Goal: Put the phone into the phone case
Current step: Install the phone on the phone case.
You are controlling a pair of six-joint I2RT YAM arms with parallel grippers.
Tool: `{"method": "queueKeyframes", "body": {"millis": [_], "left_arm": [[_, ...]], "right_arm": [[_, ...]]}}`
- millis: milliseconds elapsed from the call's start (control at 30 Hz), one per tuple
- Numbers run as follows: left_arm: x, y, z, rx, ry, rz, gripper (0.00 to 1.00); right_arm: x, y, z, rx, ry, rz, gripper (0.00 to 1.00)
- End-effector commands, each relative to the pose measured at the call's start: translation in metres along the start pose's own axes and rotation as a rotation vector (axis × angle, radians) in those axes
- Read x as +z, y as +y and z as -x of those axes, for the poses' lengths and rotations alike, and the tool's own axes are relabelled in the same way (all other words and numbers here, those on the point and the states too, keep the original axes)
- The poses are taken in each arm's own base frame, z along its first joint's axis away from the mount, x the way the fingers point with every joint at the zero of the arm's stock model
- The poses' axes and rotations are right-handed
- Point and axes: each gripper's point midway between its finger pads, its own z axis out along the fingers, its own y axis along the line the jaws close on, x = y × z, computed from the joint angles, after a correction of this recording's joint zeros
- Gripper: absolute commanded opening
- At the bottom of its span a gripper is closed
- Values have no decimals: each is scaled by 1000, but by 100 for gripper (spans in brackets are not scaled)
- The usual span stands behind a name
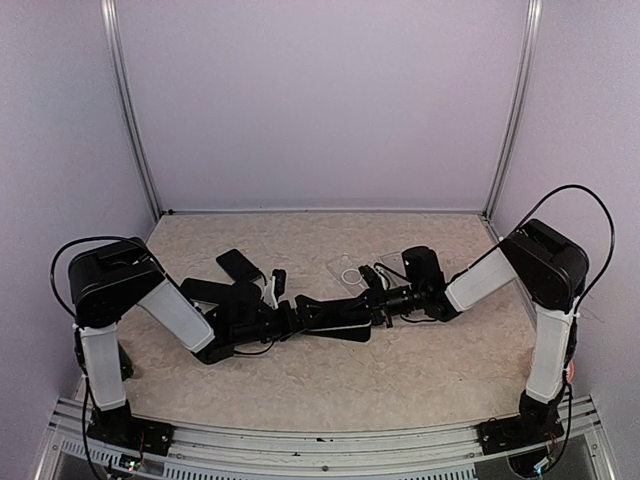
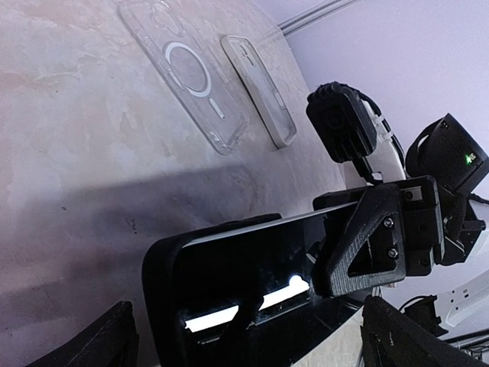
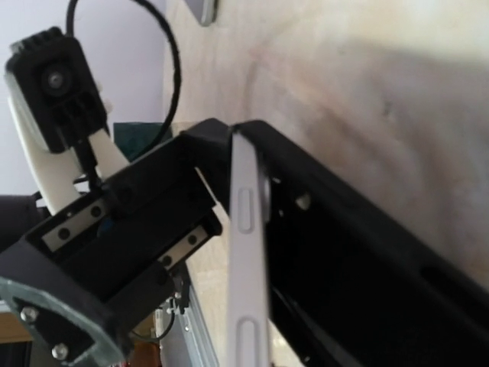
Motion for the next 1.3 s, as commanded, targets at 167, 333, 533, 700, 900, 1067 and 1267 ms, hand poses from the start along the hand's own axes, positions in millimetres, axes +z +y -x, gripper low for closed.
{"method": "queueKeyframes", "body": {"millis": [167, 333, 533, 700, 900, 1067, 1267], "left_arm": [[6, -30, -2, 45, 47, -150, 96], [7, -38, -3, 54, 55, -188, 89], [4, -51, -2, 72, 63, -244, 79], [2, -59, -2, 81, 69, -284, 68], [-2, -63, -3, 75, 72, -324, 60], [-5, -67, -4, 69, 71, -359, 53], [-7, -69, -5, 64, 71, -380, 48]], "right_arm": [[-2, 44, -2, -168, 37, 107, 0], [1, 41, -6, -175, 54, 107, 0], [4, 34, -10, -176, 80, 106, 0], [6, 29, -12, -183, 93, 99, 0], [7, 23, -14, -185, 104, 85, 0], [7, 22, -14, -185, 106, 76, 0], [6, 21, -13, -189, 107, 52, 5]]}}
